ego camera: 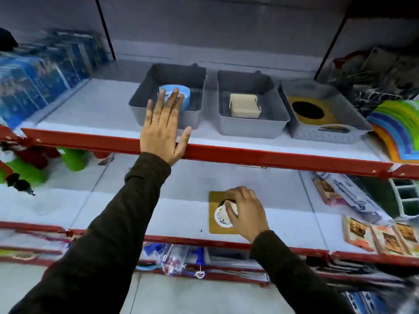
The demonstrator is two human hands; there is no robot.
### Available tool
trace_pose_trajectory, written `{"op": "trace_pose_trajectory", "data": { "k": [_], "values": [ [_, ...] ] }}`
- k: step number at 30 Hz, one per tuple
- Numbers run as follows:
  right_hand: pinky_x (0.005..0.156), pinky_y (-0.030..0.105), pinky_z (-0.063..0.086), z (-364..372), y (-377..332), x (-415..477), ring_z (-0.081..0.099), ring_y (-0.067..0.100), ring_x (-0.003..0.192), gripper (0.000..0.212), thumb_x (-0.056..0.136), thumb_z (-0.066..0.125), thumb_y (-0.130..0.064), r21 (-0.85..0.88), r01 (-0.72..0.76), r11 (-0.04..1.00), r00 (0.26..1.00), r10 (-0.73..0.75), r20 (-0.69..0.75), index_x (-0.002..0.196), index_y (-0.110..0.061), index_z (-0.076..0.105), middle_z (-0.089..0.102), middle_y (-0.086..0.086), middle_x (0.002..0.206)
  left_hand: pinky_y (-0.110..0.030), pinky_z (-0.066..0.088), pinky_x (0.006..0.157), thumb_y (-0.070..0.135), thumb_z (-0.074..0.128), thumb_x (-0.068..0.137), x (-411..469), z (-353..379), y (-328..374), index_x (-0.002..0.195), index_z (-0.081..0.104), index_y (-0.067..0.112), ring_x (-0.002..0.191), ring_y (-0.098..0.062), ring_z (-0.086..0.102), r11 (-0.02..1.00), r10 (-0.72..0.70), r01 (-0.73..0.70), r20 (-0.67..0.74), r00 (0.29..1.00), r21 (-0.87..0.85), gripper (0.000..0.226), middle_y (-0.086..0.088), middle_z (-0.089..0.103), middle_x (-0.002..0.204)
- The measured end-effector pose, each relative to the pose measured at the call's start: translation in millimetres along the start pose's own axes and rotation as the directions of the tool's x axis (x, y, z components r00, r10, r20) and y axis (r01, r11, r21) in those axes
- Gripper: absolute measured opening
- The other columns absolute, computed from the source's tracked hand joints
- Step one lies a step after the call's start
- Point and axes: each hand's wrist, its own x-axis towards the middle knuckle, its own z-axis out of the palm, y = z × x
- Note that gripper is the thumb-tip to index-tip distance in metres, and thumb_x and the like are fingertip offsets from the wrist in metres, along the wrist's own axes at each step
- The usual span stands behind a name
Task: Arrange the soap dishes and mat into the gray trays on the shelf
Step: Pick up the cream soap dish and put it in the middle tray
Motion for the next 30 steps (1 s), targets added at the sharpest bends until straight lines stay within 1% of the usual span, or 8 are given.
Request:
{"op": "trace_pose_trajectory", "data": {
  "k": [4,8,14,18,21,24,26,30],
  "values": [
    [0.101,0.041,0.046,34,27,22,0.045,0.031,0.128,0.052,0.087,0.057,-0.035,-0.13,-0.187,0.974,0.906,0.222,0.361,0.134,-0.018,0.046,0.049,0.009,0.139,-0.035,-0.01,0.122,0.048,0.02,0.094,0,8,-1,0.153,0.022,0.01,0.149,-0.035,0.019,1.0,-0.025,0.027,-0.135,0.99,0.01,0.07,-0.011,0.025,0.161],
    [0.11,0.044,0.038,53,40,33,0.039,0.03,0.136,0.069,0.086,0.062,-0.04,-0.188,-0.19,0.964,0.808,0.262,0.528,0.145,-0.021,0.033,0.041,0.007,0.149,-0.045,0.006,0.123,0.043,0.026,0.093,0,11,-2,0.152,0.026,0.007,0.148,-0.037,0.022,1.0,-0.003,0.006,-0.158,0.988,0.021,0.069,-0.014,0.028,0.159],
    [0.104,0.042,0.046,63,54,41,0.048,0.03,0.126,0.072,0.073,0.073,-0.045,-0.105,-0.265,0.958,0.807,0.28,0.52,0.136,-0.023,0.046,0.055,0.008,0.133,-0.047,0.008,0.122,0.041,0.029,0.092,1,11,-1,0.152,0.027,0.007,0.148,-0.039,0.022,0.999,-0.013,0.018,-0.165,0.986,0.027,0.069,-0.014,0.03,0.159],
    [0.091,0.035,0.054,53,52,40,0.061,0.026,0.11,0.031,0.086,0.062,-0.028,0.076,-0.365,0.928,0.867,0.309,0.392,0.117,-0.026,0.064,0.068,0.003,0.121,-0.047,0.008,0.123,0.041,0.032,0.091,2,9,1,0.152,0.026,0.009,0.149,-0.037,0.02,0.999,-0.033,0.039,-0.143,0.989,0.034,0.069,-0.013,0.027,0.16],
    [0.082,0.033,0.057,30,43,28,0.067,0.021,0.1,0.018,0.087,0.063,-0.018,0.392,-0.43,0.813,0.896,0.332,0.294,0.103,-0.022,0.069,0.073,-0.002,0.106,-0.044,0.006,0.123,0.04,0.034,0.092,2,7,2,0.153,0.026,0.009,0.15,-0.035,0.019,0.999,-0.042,0.044,-0.128,0.991,0.014,0.069,-0.012,0.026,0.161],
    [0.06,0.029,0.056,-10,27,10,0.067,0.024,0.091,0.018,0.085,0.067,-0.008,0.721,-0.427,0.545,0.899,0.344,0.272,0.103,-0.011,0.071,0.072,-0.003,0.093,-0.043,0.004,0.123,0.038,0.035,0.093,1,7,1,0.153,0.024,0.009,0.15,-0.034,0.018,0.999,-0.035,0.035,-0.114,0.993,0.003,0.068,-0.011,0.025,0.161],
    [0.051,0.031,0.056,-42,16,0,0.07,0.03,0.087,0.021,0.084,0.07,-0.008,0.829,-0.388,0.403,0.904,0.343,0.257,0.105,-0.011,0.071,0.074,0.003,0.096,-0.042,0.004,0.124,0.038,0.034,0.093,1,4,2,0.153,0.023,0.009,0.151,-0.033,0.016,0.999,-0.037,0.036,-0.095,0.995,-0.009,0.068,-0.01,0.023,0.162],
    [0.051,0.029,0.057,-103,0,-8,0.072,0.026,0.078,0.026,0.081,0.074,-0.007,0.934,-0.248,0.256,0.935,0.317,0.161,0.107,-0.011,0.072,0.075,0.011,0.104,-0.038,-0.001,0.124,0.038,0.033,0.094,0,-2,3,0.154,0.02,0.01,0.152,-0.03,0.012,0.999,-0.054,0.053,-0.057,0.997,-0.014,0.068,-0.009,0.02,0.163]
  ]
}}
